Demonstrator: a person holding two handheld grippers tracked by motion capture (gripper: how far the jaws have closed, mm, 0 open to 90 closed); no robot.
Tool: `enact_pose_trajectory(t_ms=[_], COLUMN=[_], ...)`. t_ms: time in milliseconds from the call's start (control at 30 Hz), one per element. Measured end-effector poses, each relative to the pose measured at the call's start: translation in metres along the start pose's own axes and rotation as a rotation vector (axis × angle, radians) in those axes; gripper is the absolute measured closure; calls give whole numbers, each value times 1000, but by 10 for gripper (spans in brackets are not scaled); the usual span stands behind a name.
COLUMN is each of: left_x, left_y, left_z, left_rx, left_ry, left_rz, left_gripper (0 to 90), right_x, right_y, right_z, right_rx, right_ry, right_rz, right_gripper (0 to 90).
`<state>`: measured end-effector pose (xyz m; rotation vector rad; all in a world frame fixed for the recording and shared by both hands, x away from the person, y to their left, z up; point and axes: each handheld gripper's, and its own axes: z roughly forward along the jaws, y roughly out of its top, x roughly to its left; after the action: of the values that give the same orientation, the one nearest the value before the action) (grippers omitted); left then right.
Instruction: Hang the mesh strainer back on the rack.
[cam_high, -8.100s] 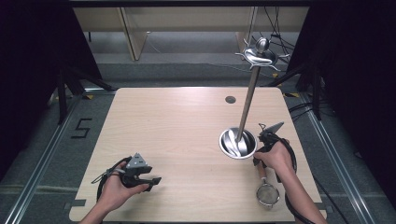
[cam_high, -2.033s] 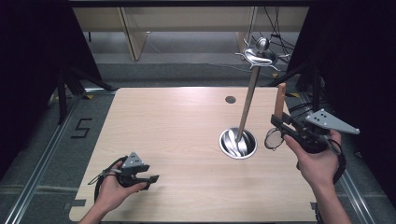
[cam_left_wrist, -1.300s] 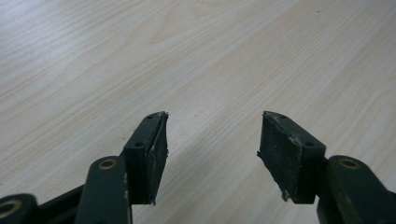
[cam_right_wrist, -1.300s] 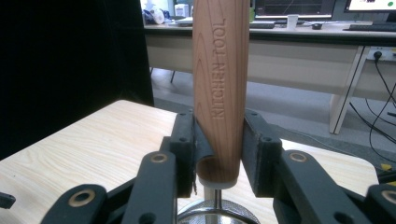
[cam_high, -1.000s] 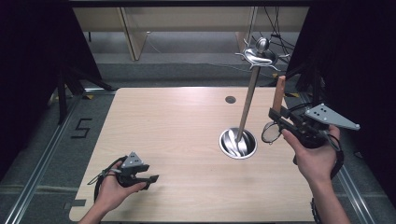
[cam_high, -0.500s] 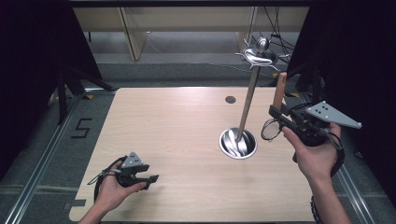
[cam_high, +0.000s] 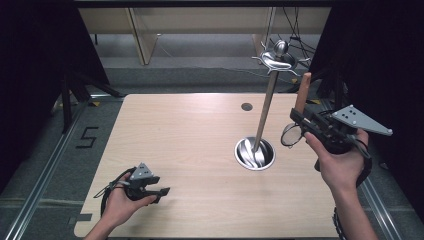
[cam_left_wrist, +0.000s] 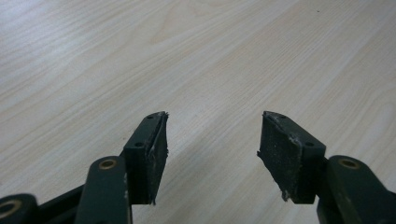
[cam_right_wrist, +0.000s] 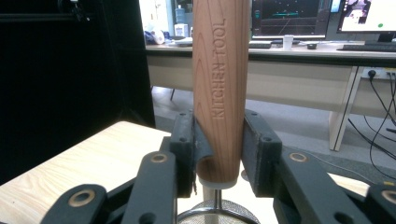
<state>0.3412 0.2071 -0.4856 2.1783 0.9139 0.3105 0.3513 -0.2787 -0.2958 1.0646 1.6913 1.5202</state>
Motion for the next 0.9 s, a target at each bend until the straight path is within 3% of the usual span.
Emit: enact_pose_trajectory(t_ms=[267,300,433,633,700,800,833,900], left_x=[0,-2,-1,-2,0,0,-2,-2], left_y=[0,0,0,0,0,0,0,0], left_z=[0,1,1,2,1,0,1,1], left_rx=[-3,-24,-14,-23,-11,3,-24,-22], left_ry=[-1,-3,-2,-3,7,-3,-3,-3], left_rz=[2,-26,-13,-25,4,7,-25,-21], left_gripper=[410,409,410,410,410,410,409,410], right_x=[3,2,1,4,3,3,3,3], right_y=[3,3,4,5,6,7,7,7], right_z=[0,1,2,2,2,3,3,4], right_rx=[-8,-14,-17,-16,-19,-21,-15,-12], right_ry=[1,0,-1,6,9,11,14,14], right_rz=[9,2,-10,20,5,5,8,16], right_gripper=[691,691,691,691,691,691,691,691])
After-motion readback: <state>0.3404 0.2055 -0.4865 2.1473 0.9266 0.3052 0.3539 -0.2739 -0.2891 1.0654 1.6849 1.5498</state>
